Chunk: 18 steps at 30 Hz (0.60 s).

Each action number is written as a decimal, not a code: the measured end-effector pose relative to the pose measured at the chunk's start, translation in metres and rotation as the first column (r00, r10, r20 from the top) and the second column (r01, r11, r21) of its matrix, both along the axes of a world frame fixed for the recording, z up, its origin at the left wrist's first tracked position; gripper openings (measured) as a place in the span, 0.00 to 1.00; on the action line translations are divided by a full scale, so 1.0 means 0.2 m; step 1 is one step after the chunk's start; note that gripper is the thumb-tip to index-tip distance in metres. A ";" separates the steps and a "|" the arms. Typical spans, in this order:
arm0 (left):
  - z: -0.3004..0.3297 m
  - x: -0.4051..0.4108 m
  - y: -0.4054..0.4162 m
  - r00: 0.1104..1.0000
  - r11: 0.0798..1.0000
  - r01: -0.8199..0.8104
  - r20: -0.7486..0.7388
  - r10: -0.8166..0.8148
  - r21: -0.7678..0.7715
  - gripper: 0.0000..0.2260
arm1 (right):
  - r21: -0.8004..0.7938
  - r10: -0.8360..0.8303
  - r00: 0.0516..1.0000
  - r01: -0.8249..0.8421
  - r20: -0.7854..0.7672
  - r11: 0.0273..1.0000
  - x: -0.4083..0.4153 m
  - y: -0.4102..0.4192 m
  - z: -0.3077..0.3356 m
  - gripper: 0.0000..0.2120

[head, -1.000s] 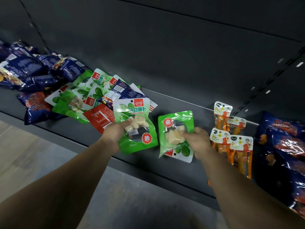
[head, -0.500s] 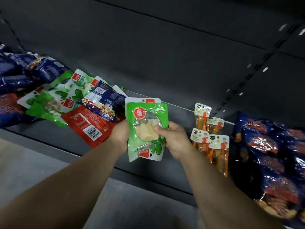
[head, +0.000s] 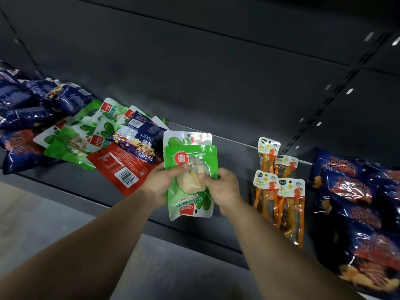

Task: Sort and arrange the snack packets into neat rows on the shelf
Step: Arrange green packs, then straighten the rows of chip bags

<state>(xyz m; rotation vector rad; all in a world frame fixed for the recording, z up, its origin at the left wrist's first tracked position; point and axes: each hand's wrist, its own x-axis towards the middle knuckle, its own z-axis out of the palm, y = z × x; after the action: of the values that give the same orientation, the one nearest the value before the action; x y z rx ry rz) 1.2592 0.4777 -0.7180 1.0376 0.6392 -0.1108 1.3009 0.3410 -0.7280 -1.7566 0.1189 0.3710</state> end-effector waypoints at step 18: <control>-0.11 -0.01 0.09 0.997 0.996 0.075 -0.028 -0.077 -0.051 0.18 | 0.294 0.162 0.958 -0.089 -0.236 0.952 0.05 0.01 -0.08 0.07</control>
<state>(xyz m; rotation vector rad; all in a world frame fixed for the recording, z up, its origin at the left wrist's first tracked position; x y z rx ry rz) 1.2565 0.4951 -0.7394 1.0136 0.6212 -0.2083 1.3105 0.3433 -0.7438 -1.4324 0.1323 0.6780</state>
